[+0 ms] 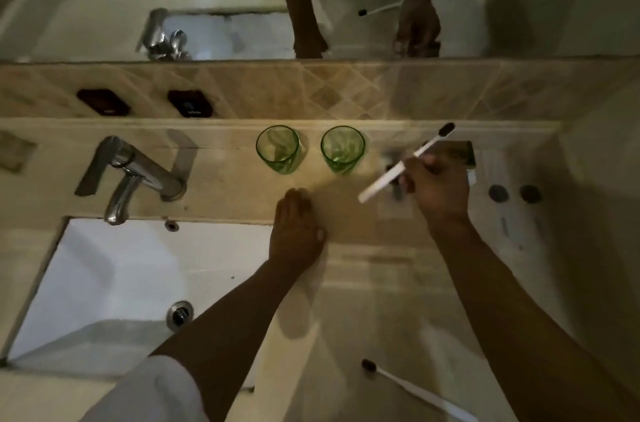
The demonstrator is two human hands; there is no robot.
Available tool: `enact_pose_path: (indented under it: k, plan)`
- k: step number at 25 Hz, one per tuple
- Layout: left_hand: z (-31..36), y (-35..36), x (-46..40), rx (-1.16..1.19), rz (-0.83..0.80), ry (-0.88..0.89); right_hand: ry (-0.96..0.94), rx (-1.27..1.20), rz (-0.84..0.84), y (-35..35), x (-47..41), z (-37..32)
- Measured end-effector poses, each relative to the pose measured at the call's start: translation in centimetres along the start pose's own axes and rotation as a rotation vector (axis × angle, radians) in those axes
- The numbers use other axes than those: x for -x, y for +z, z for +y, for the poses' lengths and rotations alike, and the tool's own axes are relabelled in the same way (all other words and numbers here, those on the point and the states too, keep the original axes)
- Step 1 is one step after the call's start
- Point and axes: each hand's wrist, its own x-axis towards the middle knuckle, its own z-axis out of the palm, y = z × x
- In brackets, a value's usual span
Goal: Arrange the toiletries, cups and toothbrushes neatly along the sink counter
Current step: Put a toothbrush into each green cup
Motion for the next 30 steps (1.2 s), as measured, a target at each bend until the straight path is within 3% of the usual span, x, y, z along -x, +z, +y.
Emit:
enact_pose_path:
  k: [4, 17, 30]
  plan:
    - [-0.6, 2.1, -0.9, 0.071, 0.118, 0.020, -0.061, -0.196, 0.018, 3.5, -4.0, -2.5]
    - [-1.6, 3.6, -1.4, 0.014, 0.167, 0.011, -0.118, 0.102, -0.006, 8.7, -6.9, 2.1]
    - [-1.4, 3.6, -1.1, 0.054, 0.142, -0.016, -0.098, 0.164, -0.027, 9.0, -7.2, 1.7]
